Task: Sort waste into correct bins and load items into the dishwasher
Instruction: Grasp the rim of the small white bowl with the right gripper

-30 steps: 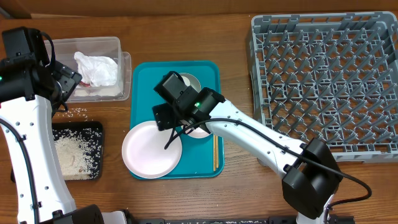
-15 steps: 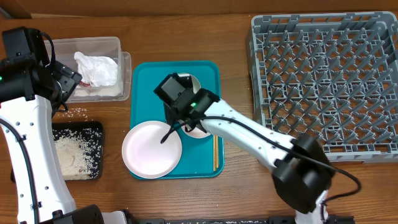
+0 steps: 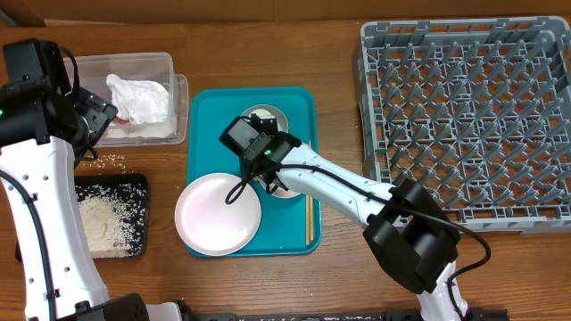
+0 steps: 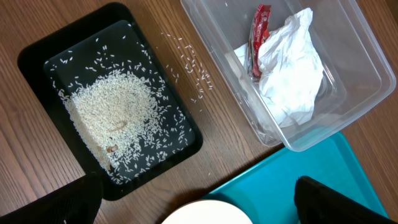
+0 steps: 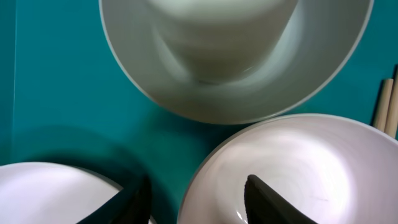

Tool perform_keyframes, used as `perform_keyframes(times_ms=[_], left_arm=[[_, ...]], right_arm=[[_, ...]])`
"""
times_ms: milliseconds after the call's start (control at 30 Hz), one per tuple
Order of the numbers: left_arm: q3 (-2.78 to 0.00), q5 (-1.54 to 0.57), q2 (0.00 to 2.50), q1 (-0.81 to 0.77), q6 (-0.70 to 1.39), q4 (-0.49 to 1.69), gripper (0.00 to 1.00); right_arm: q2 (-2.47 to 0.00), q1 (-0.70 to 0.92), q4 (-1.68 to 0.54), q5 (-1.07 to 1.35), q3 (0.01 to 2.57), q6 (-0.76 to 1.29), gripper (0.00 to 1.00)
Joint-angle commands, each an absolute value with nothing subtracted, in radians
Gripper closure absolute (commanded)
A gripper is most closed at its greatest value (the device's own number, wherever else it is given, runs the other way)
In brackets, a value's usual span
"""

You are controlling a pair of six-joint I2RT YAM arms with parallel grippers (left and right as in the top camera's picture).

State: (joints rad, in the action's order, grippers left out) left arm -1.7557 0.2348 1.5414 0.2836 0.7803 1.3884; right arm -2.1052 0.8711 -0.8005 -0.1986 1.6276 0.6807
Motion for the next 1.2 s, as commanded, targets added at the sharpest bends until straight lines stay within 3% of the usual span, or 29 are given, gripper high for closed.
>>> perform_keyframes(times_ms=[0,700,1167], left_arm=[[-1.762,0.235,1.55,0.287,0.793,1.387,0.0],[-1.762,0.235,1.55,0.287,0.793,1.387,0.0],[-1.762,0.235,1.55,0.287,0.793,1.387,0.0]], right_arm=[[-2.129,0.879,-0.795,-0.226,1.628,0.705,0.5],[-2.156,0.918,-0.798,-0.27,1.627,0.741,0.57],[-2.152,0.921,-0.85,-0.269,1.671,0.741,0.82]])
